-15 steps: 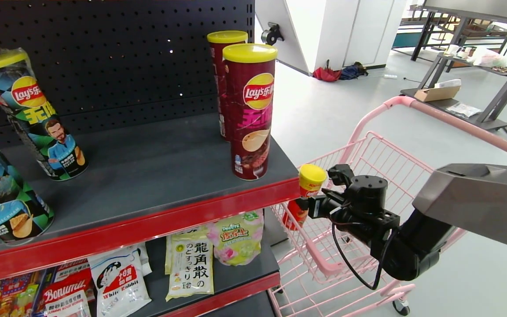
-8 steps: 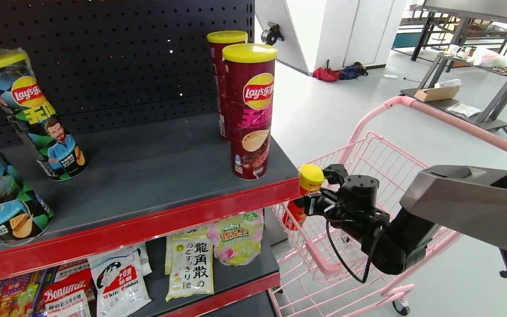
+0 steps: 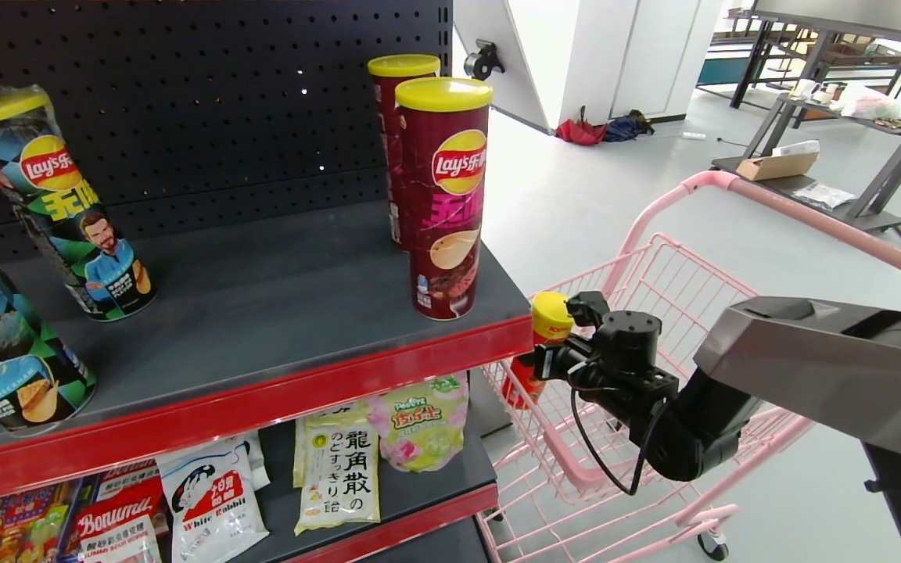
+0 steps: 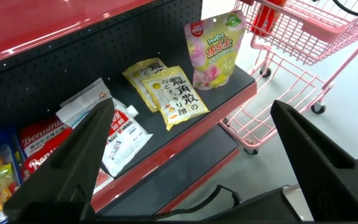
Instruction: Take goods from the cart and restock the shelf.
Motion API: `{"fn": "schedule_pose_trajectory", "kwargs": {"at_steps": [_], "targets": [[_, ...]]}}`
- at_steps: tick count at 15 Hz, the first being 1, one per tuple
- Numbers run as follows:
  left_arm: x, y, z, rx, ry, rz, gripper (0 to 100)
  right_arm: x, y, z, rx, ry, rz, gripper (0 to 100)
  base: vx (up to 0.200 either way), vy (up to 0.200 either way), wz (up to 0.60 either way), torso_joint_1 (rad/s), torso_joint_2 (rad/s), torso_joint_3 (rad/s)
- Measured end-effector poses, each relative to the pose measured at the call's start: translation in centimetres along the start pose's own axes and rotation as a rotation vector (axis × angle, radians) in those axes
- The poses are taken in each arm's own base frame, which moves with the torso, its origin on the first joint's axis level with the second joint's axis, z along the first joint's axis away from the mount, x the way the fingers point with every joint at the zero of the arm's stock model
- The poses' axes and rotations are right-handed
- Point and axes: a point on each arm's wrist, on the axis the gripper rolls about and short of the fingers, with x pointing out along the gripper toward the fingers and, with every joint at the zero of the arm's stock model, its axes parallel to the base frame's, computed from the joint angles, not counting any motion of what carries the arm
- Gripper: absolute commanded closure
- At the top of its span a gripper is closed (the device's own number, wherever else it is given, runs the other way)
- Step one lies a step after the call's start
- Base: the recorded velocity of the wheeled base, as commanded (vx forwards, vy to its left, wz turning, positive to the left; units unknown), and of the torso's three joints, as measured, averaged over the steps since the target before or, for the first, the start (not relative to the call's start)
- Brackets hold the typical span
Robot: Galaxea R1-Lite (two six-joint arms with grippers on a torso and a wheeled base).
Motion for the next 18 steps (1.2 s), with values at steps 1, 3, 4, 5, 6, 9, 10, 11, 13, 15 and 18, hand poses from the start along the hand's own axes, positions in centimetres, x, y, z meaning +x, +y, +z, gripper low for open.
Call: {"fn": "schedule_pose_trajectory", "kwargs": {"at_steps": [1, 3, 4, 5, 6, 9, 10, 11, 13, 15, 18], "targets": [[0.0, 0.0, 0.0, 0.000, 0.001, 0.000, 0, 0.2, 0.0, -0.1, 0.000, -0.001, 0.001, 100, 0.000, 0.000, 0.00, 0.000, 0.00, 0.000], [0.0, 0.0, 0.0, 0.000, 0.001, 0.001, 0, 0.7, 0.0, -0.1, 0.000, -0.011, 0.002, 100, 0.000, 0.000, 0.00, 0.000, 0.00, 0.000], [0.0, 0.0, 0.0, 0.000, 0.001, 0.001, 0, 0.9, 0.0, -0.2, 0.000, -0.011, 0.004, 100, 0.000, 0.000, 0.00, 0.000, 0.00, 0.000], [0.0, 0.0, 0.0, 0.000, 0.001, 0.001, 0, 1.0, 0.1, -0.4, 0.000, -0.010, 0.005, 100, 0.000, 0.000, 0.00, 0.000, 0.00, 0.000], [0.0, 0.0, 0.0, 0.000, 0.000, 0.001, 0, 1.1, 0.1, -0.5, 0.000, -0.008, 0.005, 100, 0.000, 0.000, 0.00, 0.000, 0.00, 0.000], [0.0, 0.0, 0.0, 0.000, 0.000, 0.001, 0, 0.7, 0.1, -0.6, -0.002, 0.002, -0.002, 100, 0.000, 0.000, 0.00, 0.000, 0.00, 0.000], [0.0, 0.0, 0.0, 0.000, 0.000, 0.001, 0, 0.4, 0.1, -0.6, -0.003, 0.010, -0.004, 100, 0.000, 0.000, 0.00, 0.000, 0.00, 0.000], [0.0, 0.0, 0.0, 0.000, 0.000, 0.001, 0, -0.1, 0.1, -0.3, -0.005, 0.023, -0.007, 100, 0.000, 0.000, 0.00, 0.000, 0.00, 0.000], [0.0, 0.0, 0.0, 0.000, 0.001, 0.000, 0, -1.4, 0.2, 1.2, -0.007, 0.050, -0.017, 100, 0.000, 0.000, 0.00, 0.000, 0.00, 0.000], [0.0, 0.0, 0.0, -0.003, 0.001, -0.002, 0, -3.3, 0.3, 3.9, -0.010, 0.057, -0.032, 100, 0.000, 0.000, 0.00, 0.000, 0.00, 0.000], [0.0, 0.0, 0.0, -0.007, 0.001, -0.009, 0, -6.5, -0.1, 8.2, -0.035, 0.055, -0.061, 100, 0.000, 0.000, 0.00, 0.000, 0.00, 0.000]]}}
